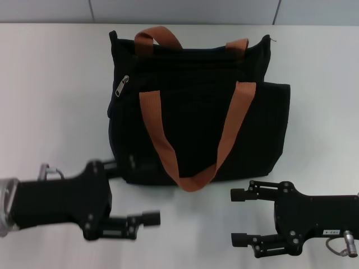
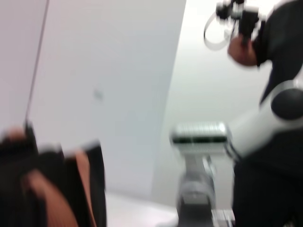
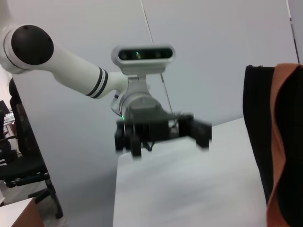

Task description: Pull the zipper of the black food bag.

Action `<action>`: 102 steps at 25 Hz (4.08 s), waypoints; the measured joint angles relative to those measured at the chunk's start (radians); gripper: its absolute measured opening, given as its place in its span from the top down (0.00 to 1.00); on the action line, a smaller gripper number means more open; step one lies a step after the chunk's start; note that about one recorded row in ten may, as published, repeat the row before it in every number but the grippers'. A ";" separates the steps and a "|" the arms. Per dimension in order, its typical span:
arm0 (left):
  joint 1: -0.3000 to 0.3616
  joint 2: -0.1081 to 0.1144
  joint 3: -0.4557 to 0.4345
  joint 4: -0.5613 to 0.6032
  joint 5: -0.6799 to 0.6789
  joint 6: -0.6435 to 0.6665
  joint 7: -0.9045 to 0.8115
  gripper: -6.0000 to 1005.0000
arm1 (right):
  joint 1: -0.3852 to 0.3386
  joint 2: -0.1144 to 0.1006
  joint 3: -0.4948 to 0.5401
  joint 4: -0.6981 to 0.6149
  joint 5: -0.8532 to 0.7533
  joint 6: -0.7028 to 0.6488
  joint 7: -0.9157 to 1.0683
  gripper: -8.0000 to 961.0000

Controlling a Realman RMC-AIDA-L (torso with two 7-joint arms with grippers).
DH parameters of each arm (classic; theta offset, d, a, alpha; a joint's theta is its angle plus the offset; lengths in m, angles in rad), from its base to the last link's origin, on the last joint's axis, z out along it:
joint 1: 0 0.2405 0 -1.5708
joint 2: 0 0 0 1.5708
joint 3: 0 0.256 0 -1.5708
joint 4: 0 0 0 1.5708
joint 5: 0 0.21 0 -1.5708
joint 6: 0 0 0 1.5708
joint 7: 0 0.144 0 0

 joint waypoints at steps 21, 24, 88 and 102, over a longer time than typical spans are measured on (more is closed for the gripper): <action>-0.075 0.145 -0.150 0.052 -0.166 -0.277 -0.103 0.20 | -0.007 -0.007 0.028 -0.010 0.000 0.016 0.013 0.16; -0.081 0.148 -0.150 0.068 -0.101 -0.283 -0.103 0.20 | -0.007 -0.007 0.030 -0.011 0.000 0.016 0.017 0.16; -0.061 0.032 -0.159 0.129 -0.149 -0.308 0.197 0.98 | 0.312 -0.022 0.332 -0.041 0.005 -0.174 0.696 0.16; -0.064 0.031 -0.161 0.130 -0.164 -0.318 0.199 0.98 | 0.545 -0.028 0.135 -0.134 -0.003 0.052 1.096 0.24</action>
